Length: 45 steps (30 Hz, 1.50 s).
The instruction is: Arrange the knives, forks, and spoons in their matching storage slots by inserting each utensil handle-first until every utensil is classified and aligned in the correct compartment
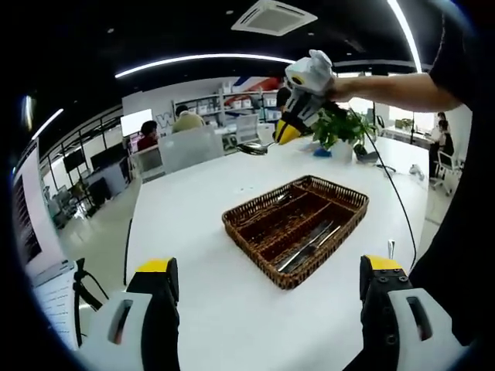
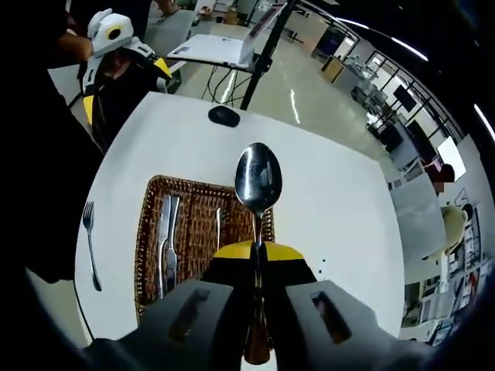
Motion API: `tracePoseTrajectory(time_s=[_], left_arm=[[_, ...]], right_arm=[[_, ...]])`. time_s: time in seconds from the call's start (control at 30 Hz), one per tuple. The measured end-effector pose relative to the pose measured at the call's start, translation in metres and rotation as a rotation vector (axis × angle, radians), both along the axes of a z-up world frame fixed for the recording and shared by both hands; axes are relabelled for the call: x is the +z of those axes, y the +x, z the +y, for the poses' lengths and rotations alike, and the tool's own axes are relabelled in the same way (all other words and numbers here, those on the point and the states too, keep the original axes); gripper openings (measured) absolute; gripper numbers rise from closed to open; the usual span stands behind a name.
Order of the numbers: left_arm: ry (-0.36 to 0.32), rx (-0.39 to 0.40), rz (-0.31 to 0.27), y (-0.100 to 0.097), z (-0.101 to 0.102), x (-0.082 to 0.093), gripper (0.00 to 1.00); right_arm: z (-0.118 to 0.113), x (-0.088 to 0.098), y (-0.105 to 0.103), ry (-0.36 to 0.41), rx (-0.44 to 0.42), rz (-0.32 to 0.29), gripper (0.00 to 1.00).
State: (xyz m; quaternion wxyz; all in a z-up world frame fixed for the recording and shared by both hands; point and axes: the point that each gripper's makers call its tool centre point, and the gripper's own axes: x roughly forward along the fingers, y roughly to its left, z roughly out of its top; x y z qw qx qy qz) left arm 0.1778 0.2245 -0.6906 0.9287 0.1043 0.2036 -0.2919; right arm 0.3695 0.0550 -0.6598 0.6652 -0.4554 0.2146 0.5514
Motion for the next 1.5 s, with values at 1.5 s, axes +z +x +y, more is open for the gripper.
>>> tracePoseTrajectory(time_s=[1.5], left_arm=[[0.017,0.003,0.03,0.006,0.003,-0.003,0.99]], right_arm=[[-0.003,-0.091,0.027,-0.049,-0.02,0.105,0.0]])
